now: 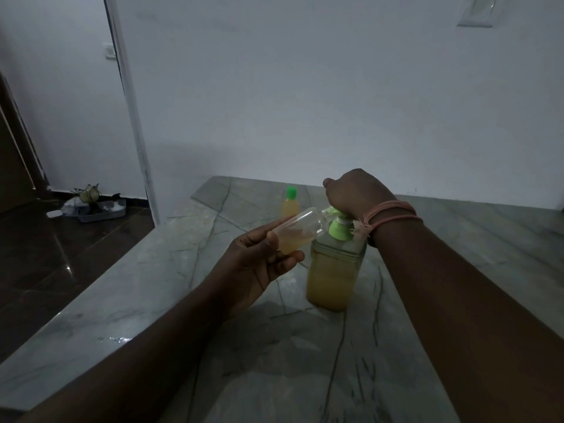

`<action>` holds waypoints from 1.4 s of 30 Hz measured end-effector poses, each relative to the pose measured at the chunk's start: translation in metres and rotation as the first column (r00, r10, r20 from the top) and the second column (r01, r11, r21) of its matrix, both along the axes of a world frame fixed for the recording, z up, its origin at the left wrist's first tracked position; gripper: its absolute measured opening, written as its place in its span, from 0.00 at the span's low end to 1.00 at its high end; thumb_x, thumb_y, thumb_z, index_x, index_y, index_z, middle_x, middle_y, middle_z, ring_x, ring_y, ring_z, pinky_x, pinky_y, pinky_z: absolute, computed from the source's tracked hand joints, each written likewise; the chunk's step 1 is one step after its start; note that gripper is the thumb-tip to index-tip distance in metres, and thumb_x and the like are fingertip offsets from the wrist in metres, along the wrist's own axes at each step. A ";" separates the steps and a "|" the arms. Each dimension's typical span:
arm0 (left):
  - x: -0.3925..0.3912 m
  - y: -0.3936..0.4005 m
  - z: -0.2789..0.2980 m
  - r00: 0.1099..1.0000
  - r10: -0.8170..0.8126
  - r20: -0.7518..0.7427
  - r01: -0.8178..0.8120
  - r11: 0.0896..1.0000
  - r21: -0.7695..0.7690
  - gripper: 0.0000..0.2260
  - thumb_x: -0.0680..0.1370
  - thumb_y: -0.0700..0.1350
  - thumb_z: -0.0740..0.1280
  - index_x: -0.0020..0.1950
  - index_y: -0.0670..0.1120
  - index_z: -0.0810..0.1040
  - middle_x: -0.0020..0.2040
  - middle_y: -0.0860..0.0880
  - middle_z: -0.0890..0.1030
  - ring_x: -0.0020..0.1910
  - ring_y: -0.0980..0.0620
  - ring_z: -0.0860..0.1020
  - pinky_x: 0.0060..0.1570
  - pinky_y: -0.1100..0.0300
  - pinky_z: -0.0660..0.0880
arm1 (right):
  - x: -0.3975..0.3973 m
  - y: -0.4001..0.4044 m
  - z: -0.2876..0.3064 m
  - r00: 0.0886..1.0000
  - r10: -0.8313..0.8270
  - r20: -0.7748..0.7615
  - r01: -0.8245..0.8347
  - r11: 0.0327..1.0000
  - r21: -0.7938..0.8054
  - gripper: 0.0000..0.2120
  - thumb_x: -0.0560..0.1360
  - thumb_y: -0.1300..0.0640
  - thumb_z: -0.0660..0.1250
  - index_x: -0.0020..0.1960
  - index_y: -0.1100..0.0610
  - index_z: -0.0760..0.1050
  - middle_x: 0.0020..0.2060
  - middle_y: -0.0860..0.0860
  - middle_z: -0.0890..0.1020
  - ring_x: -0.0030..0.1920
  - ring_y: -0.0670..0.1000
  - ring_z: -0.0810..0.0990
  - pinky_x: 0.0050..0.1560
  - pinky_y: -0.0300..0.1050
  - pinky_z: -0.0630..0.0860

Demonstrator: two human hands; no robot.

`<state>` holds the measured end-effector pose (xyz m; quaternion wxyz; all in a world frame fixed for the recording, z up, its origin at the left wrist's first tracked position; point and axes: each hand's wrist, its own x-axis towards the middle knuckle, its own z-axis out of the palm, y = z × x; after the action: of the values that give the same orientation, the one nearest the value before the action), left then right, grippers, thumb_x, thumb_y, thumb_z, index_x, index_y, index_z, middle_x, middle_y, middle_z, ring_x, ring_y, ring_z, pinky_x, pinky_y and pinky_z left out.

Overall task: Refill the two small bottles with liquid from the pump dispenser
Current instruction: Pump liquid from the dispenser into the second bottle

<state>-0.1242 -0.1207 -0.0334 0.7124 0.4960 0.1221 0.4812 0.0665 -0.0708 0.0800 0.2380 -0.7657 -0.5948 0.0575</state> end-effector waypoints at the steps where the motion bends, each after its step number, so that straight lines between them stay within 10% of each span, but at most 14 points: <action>1: 0.000 0.000 0.000 1.000 -0.002 0.004 0.002 1.000 0.000 0.28 0.69 0.53 0.80 0.66 0.45 0.81 0.61 0.44 0.83 0.51 0.46 0.84 0.48 0.61 0.81 | 0.000 0.000 0.000 1.000 0.004 0.008 -0.004 1.000 -0.008 0.15 0.78 0.47 0.56 0.45 0.59 0.69 0.55 0.61 0.79 0.54 0.60 0.76 0.48 0.45 0.68; 23: 0.000 0.001 0.001 0.999 -0.016 0.035 0.017 0.999 -0.034 0.19 0.75 0.49 0.72 0.65 0.45 0.82 0.61 0.40 0.82 0.48 0.46 0.84 0.46 0.59 0.82 | -0.004 0.001 0.009 0.994 0.008 0.107 -0.012 0.999 0.033 0.16 0.74 0.48 0.64 0.32 0.55 0.65 0.31 0.52 0.70 0.40 0.57 0.72 0.43 0.44 0.68; 31: 0.002 0.001 -0.003 0.996 0.055 -0.067 -0.053 0.998 0.032 0.17 0.79 0.46 0.61 0.63 0.49 0.83 0.49 0.49 0.85 0.31 0.56 0.73 0.32 0.64 0.72 | 0.003 0.002 0.003 1.000 0.007 0.025 -0.008 1.000 0.009 0.16 0.74 0.48 0.64 0.33 0.56 0.66 0.33 0.54 0.73 0.39 0.56 0.74 0.39 0.43 0.68; 42: 0.000 0.006 -0.002 0.996 0.056 -0.069 -0.051 0.996 0.068 0.28 0.70 0.58 0.78 0.66 0.47 0.81 0.63 0.42 0.81 0.53 0.46 0.83 0.49 0.56 0.80 | 0.004 0.003 0.000 0.998 0.061 -0.034 -0.061 0.998 -0.002 0.16 0.75 0.47 0.61 0.35 0.58 0.69 0.34 0.55 0.77 0.37 0.55 0.76 0.33 0.42 0.66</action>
<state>-0.1243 -0.1152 -0.0358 0.6778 0.5326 0.1447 0.4858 0.0706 -0.0683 0.0795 0.2448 -0.7464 -0.6138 0.0787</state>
